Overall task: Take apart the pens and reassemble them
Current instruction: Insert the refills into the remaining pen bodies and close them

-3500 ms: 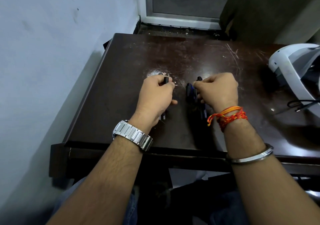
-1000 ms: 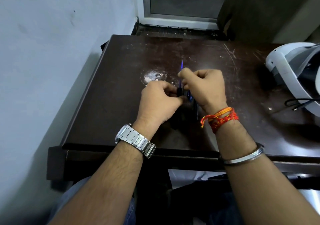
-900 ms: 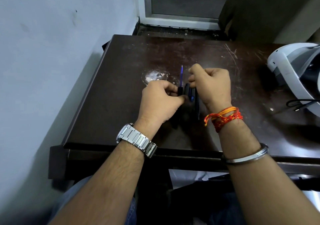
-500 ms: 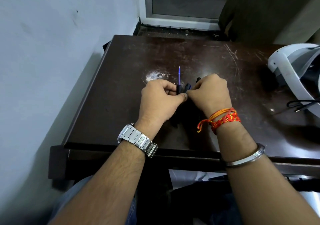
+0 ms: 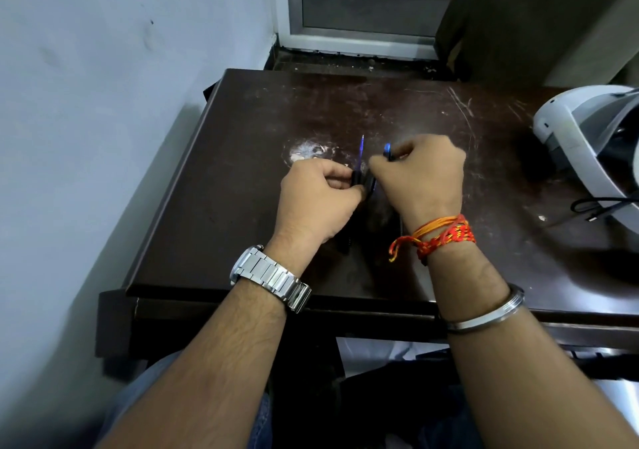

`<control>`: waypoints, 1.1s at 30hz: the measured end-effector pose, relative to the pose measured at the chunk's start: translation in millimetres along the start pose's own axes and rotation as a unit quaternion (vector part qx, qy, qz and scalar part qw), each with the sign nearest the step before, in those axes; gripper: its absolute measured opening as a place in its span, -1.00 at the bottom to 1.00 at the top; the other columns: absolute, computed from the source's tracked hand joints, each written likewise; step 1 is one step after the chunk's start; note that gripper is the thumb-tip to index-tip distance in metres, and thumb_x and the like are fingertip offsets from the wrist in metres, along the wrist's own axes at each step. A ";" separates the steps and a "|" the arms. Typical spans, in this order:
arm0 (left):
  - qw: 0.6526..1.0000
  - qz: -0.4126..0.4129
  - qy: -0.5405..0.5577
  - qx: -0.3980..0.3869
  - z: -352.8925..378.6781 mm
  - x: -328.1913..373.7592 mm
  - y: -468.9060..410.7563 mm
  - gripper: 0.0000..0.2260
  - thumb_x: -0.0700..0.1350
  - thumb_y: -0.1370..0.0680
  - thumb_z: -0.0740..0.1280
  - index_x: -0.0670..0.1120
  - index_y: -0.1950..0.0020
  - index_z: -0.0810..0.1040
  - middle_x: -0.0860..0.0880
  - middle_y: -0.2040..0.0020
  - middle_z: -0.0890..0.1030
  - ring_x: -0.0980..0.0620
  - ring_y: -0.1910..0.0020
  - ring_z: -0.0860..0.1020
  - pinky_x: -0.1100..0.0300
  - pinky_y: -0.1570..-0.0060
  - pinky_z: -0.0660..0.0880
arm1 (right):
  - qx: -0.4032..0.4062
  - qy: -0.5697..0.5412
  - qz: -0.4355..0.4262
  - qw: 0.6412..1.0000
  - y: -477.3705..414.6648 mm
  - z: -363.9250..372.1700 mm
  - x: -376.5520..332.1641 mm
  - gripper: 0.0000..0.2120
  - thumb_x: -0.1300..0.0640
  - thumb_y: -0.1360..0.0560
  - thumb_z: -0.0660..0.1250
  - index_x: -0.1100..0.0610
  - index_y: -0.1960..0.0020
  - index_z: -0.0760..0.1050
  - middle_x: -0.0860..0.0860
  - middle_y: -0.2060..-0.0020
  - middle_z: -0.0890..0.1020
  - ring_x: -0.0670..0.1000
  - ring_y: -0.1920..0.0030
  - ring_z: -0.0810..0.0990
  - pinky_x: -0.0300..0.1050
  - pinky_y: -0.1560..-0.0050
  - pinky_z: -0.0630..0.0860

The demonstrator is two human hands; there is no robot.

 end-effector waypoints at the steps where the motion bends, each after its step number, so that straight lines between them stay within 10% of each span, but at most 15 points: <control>1: 1.000 -0.009 0.004 -0.011 2.3 -0.8 0.6 -0.88 -0.10 -0.30 0.56 0.09 0.30 0.66 0.08 0.36 0.70 0.15 0.39 0.65 0.20 0.28 0.57 | 0.023 -0.047 0.000 0.999 -0.4 -5.0 -1.4 -0.81 0.04 -0.29 0.42 0.17 0.32 0.63 0.01 0.46 0.62 -0.05 0.40 0.59 -0.17 0.31 0.53; 9: 0.997 -0.035 0.006 -0.067 16.0 -0.1 4.7 -0.85 -0.06 -0.22 0.48 0.21 0.32 0.68 0.11 0.38 0.69 0.16 0.38 0.66 0.17 0.30 0.57 | 0.011 -0.379 0.112 0.918 -8.3 2.6 13.0 -0.93 0.24 -0.44 0.45 0.18 0.11 0.70 -0.09 0.35 0.65 -0.21 0.35 0.56 -0.16 0.15 0.57; 33: 0.999 0.015 0.036 0.003 -0.9 5.2 0.9 -0.90 -0.14 -0.39 0.53 0.04 0.17 0.70 0.09 0.33 0.69 0.10 0.33 0.65 0.13 0.24 0.58 | -0.192 -0.350 0.067 0.915 3.6 45.3 -3.6 -0.77 0.19 -0.46 0.37 0.01 0.34 0.66 -0.16 0.58 0.49 -0.21 0.57 0.39 -0.29 0.51 0.35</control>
Point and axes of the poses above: each hand's wrist, its own y-axis away from the middle knuckle, its own z-axis out of the palm, x = y × z, the point moved 8 cm from there along -y, towards the middle knuckle
